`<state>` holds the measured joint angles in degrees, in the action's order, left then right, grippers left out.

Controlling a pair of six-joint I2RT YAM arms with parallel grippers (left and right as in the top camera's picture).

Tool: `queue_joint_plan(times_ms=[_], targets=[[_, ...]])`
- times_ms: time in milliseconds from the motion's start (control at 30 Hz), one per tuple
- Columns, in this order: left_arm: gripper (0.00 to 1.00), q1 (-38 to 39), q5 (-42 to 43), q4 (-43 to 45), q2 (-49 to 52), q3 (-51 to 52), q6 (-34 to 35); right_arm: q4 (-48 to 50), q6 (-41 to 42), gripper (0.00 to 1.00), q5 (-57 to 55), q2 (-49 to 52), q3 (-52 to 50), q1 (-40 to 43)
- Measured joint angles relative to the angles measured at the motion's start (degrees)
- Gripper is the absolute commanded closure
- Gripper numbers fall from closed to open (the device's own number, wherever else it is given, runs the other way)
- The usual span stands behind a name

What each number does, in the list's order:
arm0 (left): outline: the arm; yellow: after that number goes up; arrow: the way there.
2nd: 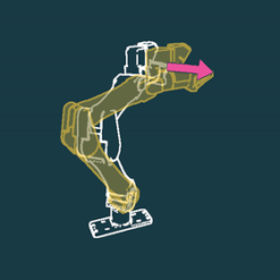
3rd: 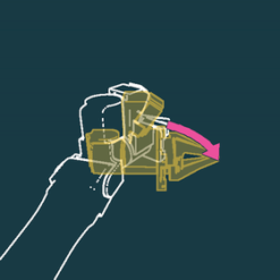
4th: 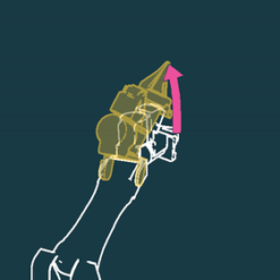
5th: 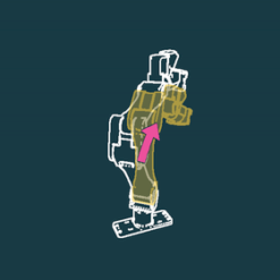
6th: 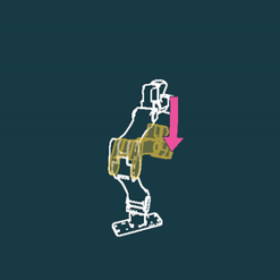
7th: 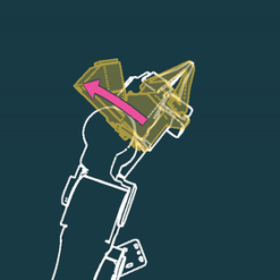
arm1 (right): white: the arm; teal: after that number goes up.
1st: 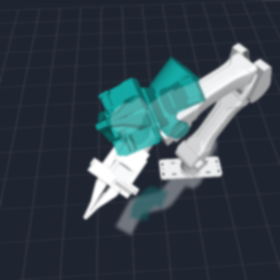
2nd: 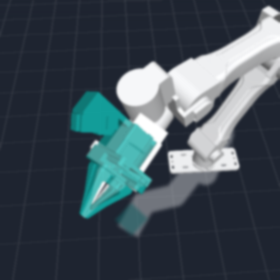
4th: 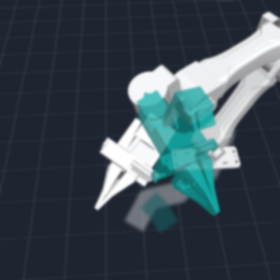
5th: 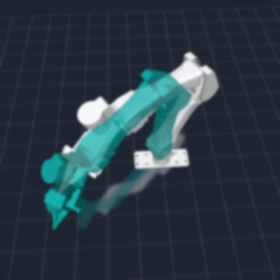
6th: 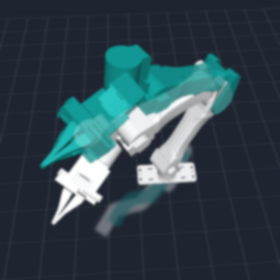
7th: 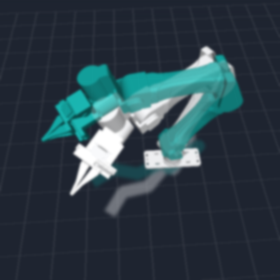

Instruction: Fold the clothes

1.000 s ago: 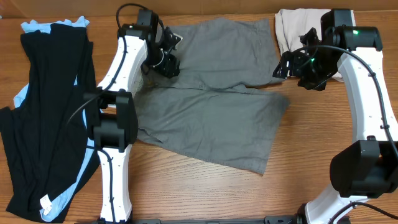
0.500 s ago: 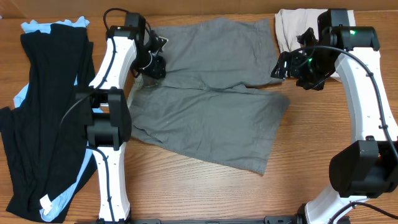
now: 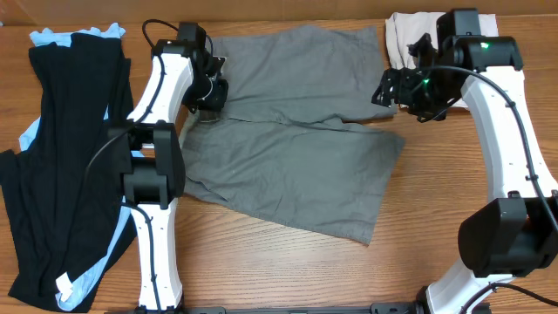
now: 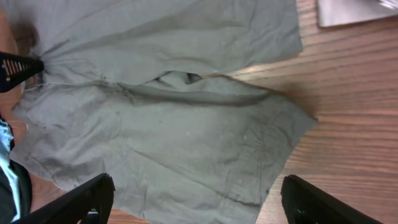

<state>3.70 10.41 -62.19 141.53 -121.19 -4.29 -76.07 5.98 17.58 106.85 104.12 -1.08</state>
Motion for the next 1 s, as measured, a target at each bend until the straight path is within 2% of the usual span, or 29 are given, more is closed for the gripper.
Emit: queue_joint_plan(times_ms=[233,367,433,533,667,767,1000], targets=[[0.96,-5.22,0.02,-2.73,0.00,-0.02,6.88,2.10,0.76,0.08,0.04,0.02,-1.01,-1.97],[0.96,-8.37,0.02,-4.37,0.00,-0.02,8.55,3.41,1.92,0.07,0.00,0.02,-1.16,-1.97],[0.83,-9.35,0.02,-4.63,0.00,-0.02,9.07,4.13,2.40,0.00,0.02,0.02,-1.18,-1.97],[0.60,-9.60,0.04,-5.42,0.00,-0.52,10.08,6.58,4.44,0.00,-0.04,0.02,-1.16,-1.97],[0.39,-8.90,-1.11,-11.76,0.24,-4.28,10.21,6.47,7.56,0.00,-0.33,0.02,0.20,-1.95],[0.32,-8.15,-2.16,-17.75,0.24,-12.13,10.01,5.62,10.32,0.00,-0.46,-0.22,3.69,-1.97],[0.29,-6.32,-4.31,-30.58,-3.21,-32.61,9.92,2.82,14.82,0.00,-1.51,-10.38,6.19,-2.12]])
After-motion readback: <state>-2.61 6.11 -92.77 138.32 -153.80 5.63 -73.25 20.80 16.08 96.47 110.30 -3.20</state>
